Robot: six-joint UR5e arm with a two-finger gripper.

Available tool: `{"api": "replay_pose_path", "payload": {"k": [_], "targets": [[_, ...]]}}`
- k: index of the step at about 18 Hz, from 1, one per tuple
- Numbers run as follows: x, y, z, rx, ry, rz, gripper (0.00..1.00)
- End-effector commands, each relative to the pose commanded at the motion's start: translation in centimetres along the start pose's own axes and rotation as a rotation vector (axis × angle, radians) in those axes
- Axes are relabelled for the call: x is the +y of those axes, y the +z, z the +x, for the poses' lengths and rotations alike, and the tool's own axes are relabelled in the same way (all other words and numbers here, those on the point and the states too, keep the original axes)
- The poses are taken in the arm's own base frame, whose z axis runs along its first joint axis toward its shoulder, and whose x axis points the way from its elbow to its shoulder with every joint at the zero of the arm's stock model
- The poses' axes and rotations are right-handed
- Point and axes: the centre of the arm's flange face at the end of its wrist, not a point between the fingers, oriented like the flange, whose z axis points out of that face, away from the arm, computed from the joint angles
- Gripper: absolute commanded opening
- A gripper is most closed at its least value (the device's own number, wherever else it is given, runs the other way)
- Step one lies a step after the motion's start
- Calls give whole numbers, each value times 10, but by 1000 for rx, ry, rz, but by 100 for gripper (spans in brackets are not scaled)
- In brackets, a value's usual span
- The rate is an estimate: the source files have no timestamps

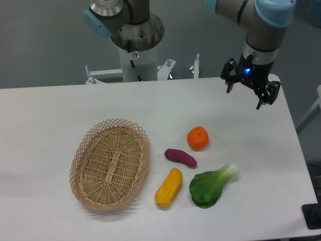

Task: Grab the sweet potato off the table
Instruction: 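Move the open gripper over the purple sweet potato, then lower the gripper around the purple sweet potato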

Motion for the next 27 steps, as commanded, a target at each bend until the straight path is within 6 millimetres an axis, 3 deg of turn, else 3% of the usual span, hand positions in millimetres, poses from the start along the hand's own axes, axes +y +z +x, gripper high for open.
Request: {"api": "replay_pose_path", "payload": {"k": [5, 12, 15, 19, 23, 27], "targets": [[-35, 50, 35, -86, -317, 74, 100], [-87, 115, 64, -74, -476, 78, 100], [-97, 122, 73, -76, -448, 61, 100], [-111, 147, 86, -67, -442, 50, 100], [-107, 161, 88, -90, -577, 31, 100], [-111, 169, 76, -143, -731, 33, 100]]}}
